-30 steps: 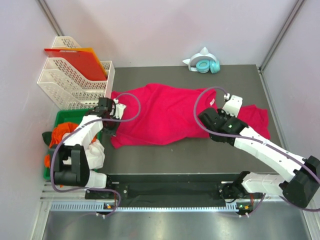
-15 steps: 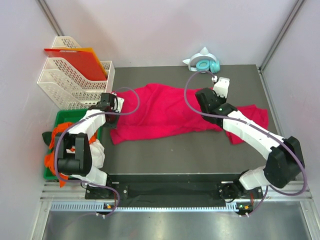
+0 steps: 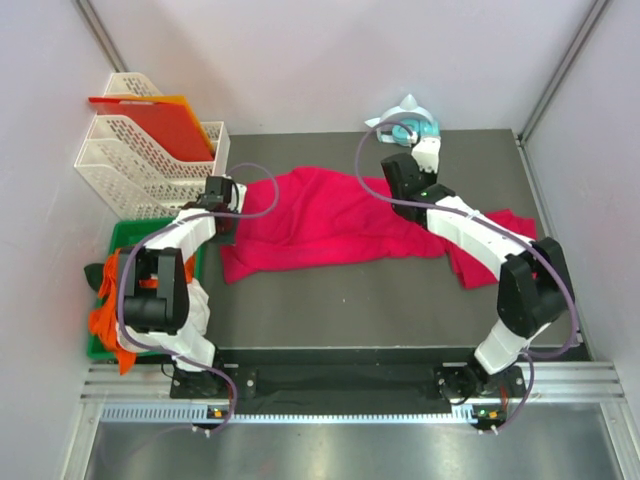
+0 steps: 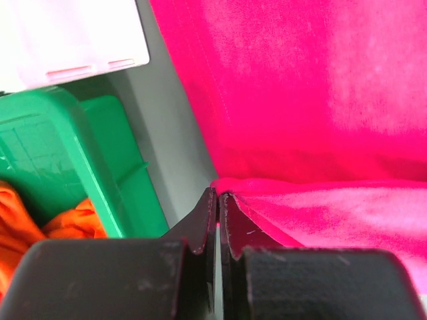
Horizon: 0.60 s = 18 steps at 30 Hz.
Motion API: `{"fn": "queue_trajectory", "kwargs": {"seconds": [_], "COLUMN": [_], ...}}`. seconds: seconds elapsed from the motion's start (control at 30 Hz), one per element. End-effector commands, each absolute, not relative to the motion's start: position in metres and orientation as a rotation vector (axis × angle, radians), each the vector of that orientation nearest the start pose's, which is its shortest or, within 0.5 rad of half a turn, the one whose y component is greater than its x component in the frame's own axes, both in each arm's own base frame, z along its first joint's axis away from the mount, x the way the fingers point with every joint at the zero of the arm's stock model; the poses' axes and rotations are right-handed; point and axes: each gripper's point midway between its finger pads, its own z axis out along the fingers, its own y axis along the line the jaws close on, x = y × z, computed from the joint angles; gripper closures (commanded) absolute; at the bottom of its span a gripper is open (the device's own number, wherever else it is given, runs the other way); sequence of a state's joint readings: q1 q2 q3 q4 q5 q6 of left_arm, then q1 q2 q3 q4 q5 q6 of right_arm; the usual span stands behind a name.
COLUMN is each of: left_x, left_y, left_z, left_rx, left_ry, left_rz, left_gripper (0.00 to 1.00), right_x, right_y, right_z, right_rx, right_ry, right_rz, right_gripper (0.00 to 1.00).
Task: Fold and stack the t-shirts
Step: Fold the flattened tshirt in 1/3 of the way
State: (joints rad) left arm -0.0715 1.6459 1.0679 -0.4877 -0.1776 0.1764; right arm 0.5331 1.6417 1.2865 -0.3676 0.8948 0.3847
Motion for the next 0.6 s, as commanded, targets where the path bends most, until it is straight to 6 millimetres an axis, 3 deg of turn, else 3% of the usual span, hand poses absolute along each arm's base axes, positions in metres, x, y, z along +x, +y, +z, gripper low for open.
{"fn": "queue_trajectory", "kwargs": {"seconds": [0.0,0.13,0.3,0.57], "left_x": [0.387,0.39,0.396,0.4], "left_y": [0.016,0.018,0.023,0.019], "left_z": [0.067,0.061,0.057,0.077], "left_rx": [0.21,0.217,0.205,0.2], "left_ry": [2.561,2.567,2.568,2.515], "left_rz": [0.293,0.312,0.348,0.311], "left_gripper": [1.0,1.0,1.0,1.0], "right_x": [0.442,0.453,0.466,0.461], "right_y": [0.103,0.105,0.103,0.08], "right_z": [0.2,0.182,0.179,0.222], "right_rx": [0.302,0.294,0.318,0.43], "right_ry": [1.977,2.01,2.011,1.888], "right_rz": [-0.413,-0.428,-0.431,-0.418], "right_gripper": [1.0,1.0,1.0,1.0]}}
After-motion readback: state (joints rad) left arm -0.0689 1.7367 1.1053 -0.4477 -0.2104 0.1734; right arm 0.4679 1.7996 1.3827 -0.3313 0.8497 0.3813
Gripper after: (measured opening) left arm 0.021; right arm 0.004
